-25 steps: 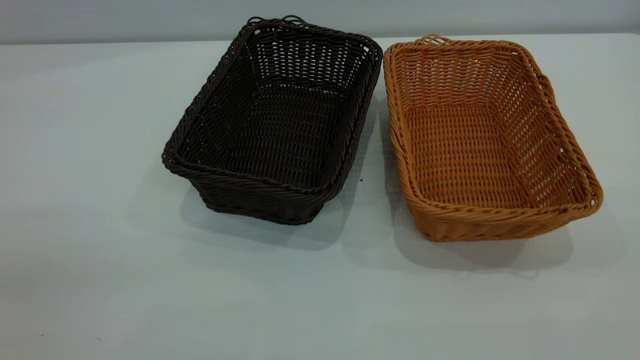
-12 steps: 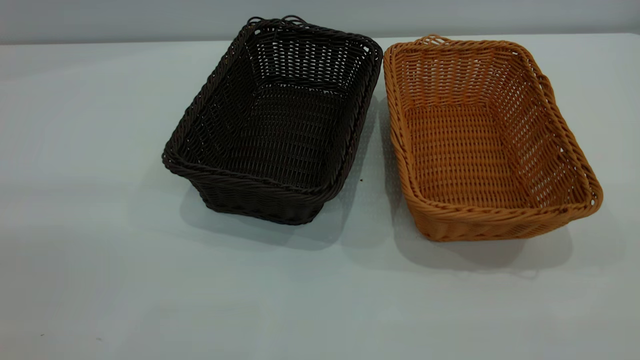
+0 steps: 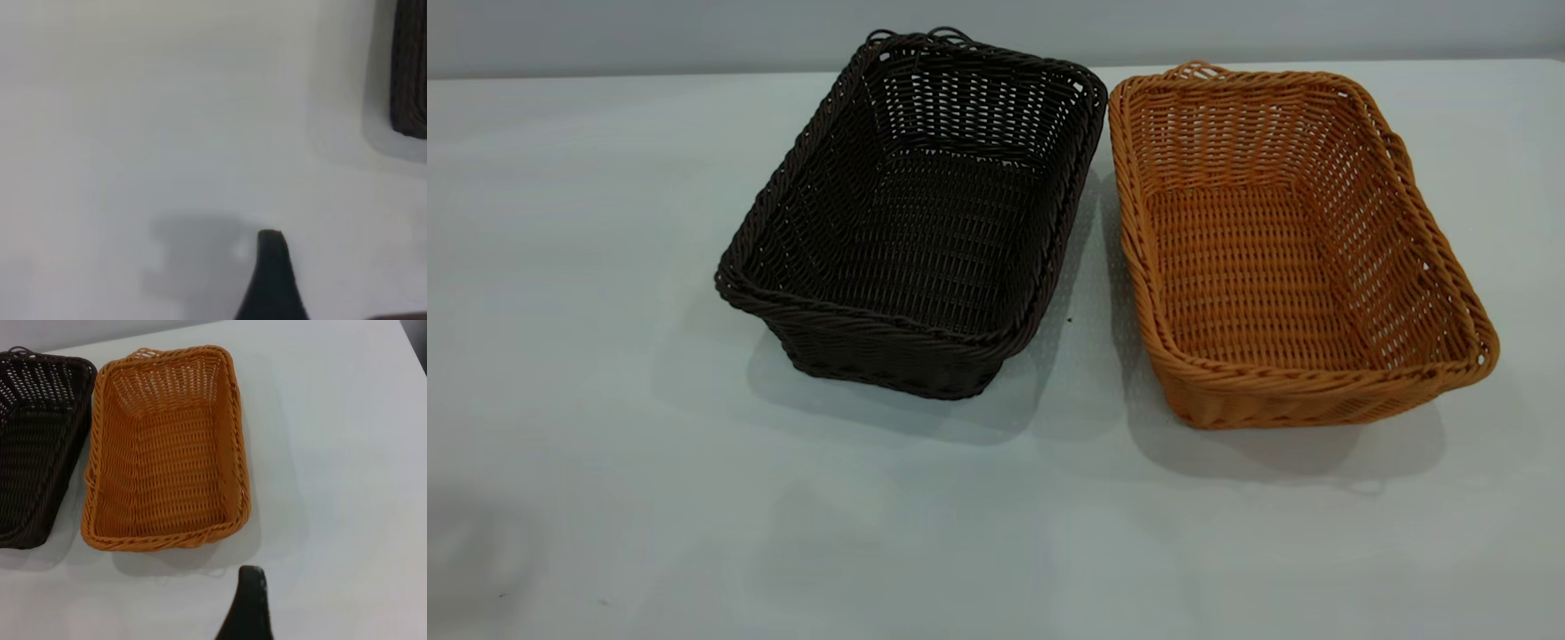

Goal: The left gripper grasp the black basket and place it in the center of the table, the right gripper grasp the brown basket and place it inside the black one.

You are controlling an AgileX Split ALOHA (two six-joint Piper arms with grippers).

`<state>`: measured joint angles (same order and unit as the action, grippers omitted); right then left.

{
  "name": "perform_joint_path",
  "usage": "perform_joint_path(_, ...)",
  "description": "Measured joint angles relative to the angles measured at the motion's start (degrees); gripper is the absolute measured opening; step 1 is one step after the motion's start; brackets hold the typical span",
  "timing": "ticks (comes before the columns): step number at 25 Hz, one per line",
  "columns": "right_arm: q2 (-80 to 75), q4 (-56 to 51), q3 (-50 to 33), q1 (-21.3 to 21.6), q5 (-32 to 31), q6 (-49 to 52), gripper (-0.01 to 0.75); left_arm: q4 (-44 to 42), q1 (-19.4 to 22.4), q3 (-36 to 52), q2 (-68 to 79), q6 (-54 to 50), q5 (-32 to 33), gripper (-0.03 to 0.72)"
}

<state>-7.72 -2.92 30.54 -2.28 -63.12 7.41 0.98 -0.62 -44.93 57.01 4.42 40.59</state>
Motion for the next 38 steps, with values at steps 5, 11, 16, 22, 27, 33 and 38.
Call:
perform_joint_path(5, -0.3, 0.1, 0.0, 0.0, 0.9, 0.0, 0.584, 3.8, -0.6, -7.2, 15.5, 3.0, -4.2, 0.505)
perform_joint_path(11, -8.6, 0.1, 0.0, 0.0, 4.3, 1.0, 0.584, 4.1, -5.6, -14.0, 29.8, 4.5, -11.9, 0.505)
perform_joint_path(16, -17.6, 0.1, 0.0, 0.0, 8.3, 2.1, 0.584, 4.2, -9.4, -19.5, 41.6, 4.6, -15.7, 0.505)
perform_joint_path(22, -24.9, -2.0, 0.0, 0.0, 12.3, 2.5, 0.584, 4.2, -12.7, -26.8, 55.5, 4.6, -16.4, 0.505)
perform_joint_path(27, -28.9, -3.0, 0.0, 0.0, 13.8, 2.5, 0.584, 4.2, -14.5, -34.1, 65.2, 4.6, -16.7, 0.505)
perform_joint_path(33, -33.0, -4.2, 0.0, 0.0, 14.5, 2.6, 0.584, 4.2, -15.4, -41.6, 72.4, 4.6, -16.5, 0.505)
perform_joint_path(38, -36.1, -4.7, 0.0, 0.0, 14.9, 2.6, 0.584, 4.3, -16.3, -45.3, 74.9, 4.7, -16.1, 0.505)
